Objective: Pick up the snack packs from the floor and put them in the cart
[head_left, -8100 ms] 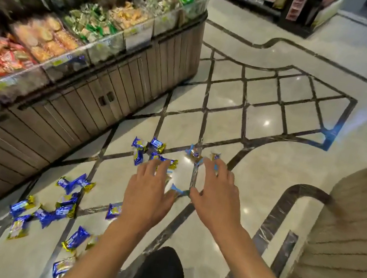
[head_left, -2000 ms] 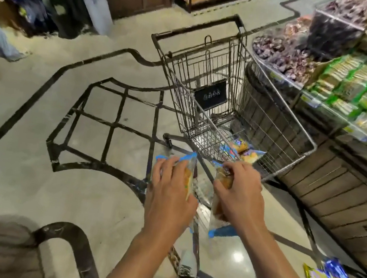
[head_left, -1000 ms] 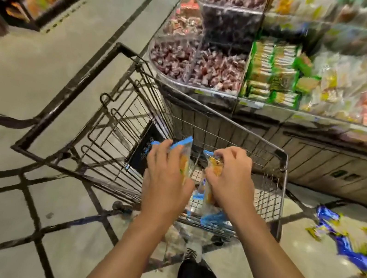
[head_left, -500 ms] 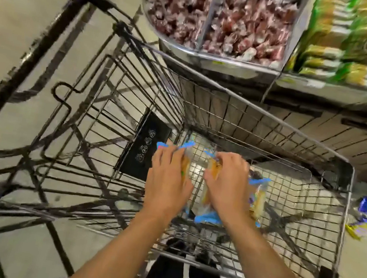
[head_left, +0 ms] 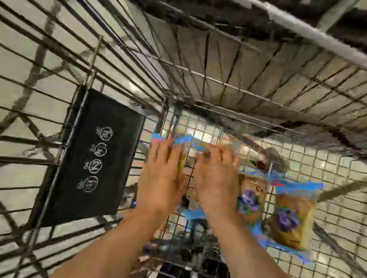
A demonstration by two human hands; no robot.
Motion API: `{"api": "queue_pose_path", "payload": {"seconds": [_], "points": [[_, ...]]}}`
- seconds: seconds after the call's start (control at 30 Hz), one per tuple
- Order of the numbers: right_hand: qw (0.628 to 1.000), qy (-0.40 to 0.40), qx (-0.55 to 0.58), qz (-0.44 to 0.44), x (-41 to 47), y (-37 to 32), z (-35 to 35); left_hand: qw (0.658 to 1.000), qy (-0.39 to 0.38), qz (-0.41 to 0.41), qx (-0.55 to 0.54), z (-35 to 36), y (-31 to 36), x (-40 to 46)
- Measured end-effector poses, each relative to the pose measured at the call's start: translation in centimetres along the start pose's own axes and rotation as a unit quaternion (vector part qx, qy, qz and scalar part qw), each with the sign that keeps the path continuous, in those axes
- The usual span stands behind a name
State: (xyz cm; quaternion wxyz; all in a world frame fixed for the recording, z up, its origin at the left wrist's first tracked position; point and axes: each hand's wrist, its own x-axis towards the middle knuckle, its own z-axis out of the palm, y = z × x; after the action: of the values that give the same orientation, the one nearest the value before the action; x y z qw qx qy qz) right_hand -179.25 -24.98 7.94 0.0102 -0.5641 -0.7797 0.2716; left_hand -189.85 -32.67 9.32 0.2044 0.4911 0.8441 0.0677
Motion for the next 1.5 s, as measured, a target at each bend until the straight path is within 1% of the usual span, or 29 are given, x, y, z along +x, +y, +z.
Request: {"api": "queue_pose_path", "payload": {"seconds": [0.1,0.2,0.23,0.3,0.37,0.5,0.6,0.7,0.77,0.83,0.93,1.0,1.07,1.13,1.2,1.3,1.4,1.5], "points": [[0.998,-0.032,-0.054,0.006,0.1,1.3,2.5,1.000,-0.005,-0.001,-0.022,3.0,-0.9,0.2],[0.994,-0.059,-0.089,0.017,0.0,1.5,3.1,0.997,-0.015,-0.045,-0.056,5.1,-0.4,0.0],[0.993,-0.072,-0.095,0.020,0.0,1.3,3.1,0.996,-0.007,-0.059,-0.071,5.7,-0.2,-0.1],[0.990,-0.088,-0.108,0.027,0.2,1.0,2.9,0.993,0.019,-0.071,-0.096,6.0,0.1,-0.2],[0.988,-0.093,-0.121,0.035,0.3,0.8,2.5,0.992,0.016,-0.072,-0.100,5.4,0.3,-0.2],[0.986,-0.092,-0.128,0.048,0.2,0.2,0.8,0.997,-0.010,-0.054,-0.056,3.0,0.6,-0.2],[0.993,-0.078,-0.078,0.034,-0.6,-0.3,-2.1,0.997,-0.017,-0.031,-0.063,-0.1,1.8,-0.1],[0.997,-0.059,-0.036,0.027,-1.8,-1.3,-7.0,0.997,-0.008,-0.014,-0.080,-5.0,4.1,-0.2],[0.999,-0.018,-0.023,0.027,-2.9,-2.0,-11.3,0.994,0.001,-0.001,-0.108,-9.3,6.2,-0.7],[0.999,0.030,-0.031,0.010,-4.5,-2.4,-16.2,0.993,0.008,0.039,-0.107,-13.8,8.7,-1.4],[0.993,0.051,-0.110,-0.011,-7.4,-1.9,-24.2,0.992,0.026,0.121,-0.036,-20.2,13.2,-2.8],[0.984,0.085,-0.154,-0.009,-10.1,-0.7,-29.5,0.982,0.042,0.182,0.014,-23.4,17.2,-4.5],[0.978,0.122,-0.170,0.017,-13.0,1.3,-34.3,0.965,0.045,0.257,0.036,-25.3,22.2,-6.8],[0.973,0.169,-0.141,0.073,-17.1,3.3,-38.4,0.943,0.048,0.326,0.046,-25.5,27.6,-9.7],[0.958,0.221,-0.124,0.134,-21.9,5.9,-41.6,0.928,0.042,0.368,0.045,-25.5,33.0,-13.3],[0.940,0.249,-0.121,0.200,-29.7,10.9,-45.2,0.900,0.034,0.433,0.034,-24.4,40.7,-19.5],[0.919,0.277,-0.103,0.261,-37.9,17.1,-47.9,0.862,0.027,0.504,0.037,-21.6,47.8,-27.1],[0.901,0.297,-0.076,0.306,-46.4,24.2,-49.5,0.839,0.007,0.544,0.020,-18.0,55.1,-35.7]]}}
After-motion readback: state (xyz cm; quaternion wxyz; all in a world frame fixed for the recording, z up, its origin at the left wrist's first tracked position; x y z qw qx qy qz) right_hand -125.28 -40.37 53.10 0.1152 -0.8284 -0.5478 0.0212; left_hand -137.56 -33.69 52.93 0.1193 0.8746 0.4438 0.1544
